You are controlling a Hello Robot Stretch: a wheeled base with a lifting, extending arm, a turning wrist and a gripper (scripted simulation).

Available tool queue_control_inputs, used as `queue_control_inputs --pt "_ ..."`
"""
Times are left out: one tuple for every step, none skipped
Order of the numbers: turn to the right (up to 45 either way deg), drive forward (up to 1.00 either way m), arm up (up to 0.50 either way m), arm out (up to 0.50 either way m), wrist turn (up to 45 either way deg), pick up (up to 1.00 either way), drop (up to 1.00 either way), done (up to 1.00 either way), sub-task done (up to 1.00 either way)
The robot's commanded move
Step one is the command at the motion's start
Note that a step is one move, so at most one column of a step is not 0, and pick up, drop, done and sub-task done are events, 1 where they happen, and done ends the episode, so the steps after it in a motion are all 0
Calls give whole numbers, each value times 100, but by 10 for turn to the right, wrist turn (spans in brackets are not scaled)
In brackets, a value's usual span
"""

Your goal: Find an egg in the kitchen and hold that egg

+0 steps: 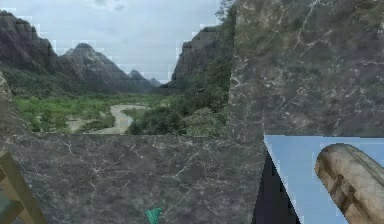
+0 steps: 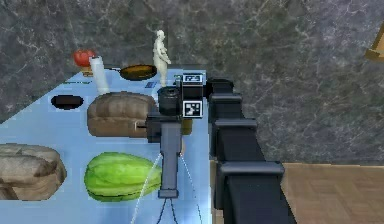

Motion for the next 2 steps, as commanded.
queue_control_inputs --pt "0 0 0 0 450 0 0 0 0" --pt "0 0 0 0 450 0 0 0 0"
